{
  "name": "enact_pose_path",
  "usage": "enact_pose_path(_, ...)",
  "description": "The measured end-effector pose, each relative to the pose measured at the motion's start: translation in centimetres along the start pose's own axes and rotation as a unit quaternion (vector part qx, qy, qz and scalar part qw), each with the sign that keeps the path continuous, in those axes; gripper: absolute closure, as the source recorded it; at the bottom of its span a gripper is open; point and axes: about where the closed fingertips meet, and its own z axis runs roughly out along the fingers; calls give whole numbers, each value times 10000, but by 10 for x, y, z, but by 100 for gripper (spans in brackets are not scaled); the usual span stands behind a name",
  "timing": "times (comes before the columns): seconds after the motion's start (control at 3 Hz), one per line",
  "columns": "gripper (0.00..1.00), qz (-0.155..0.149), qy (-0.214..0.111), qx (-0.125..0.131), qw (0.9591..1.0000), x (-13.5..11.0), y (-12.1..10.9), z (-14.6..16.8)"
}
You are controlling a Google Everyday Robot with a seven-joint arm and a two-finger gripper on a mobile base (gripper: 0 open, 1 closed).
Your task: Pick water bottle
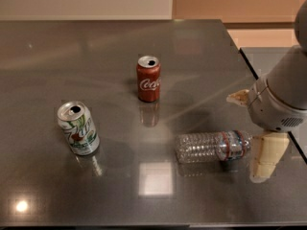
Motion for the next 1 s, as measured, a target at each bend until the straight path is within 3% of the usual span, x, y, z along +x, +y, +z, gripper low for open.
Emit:
enact_pose_path(0.33,0,9,76,-73,9999,4,4,9)
enact_pose_path(1.0,41,-15,102,-195,9998,1,11,21)
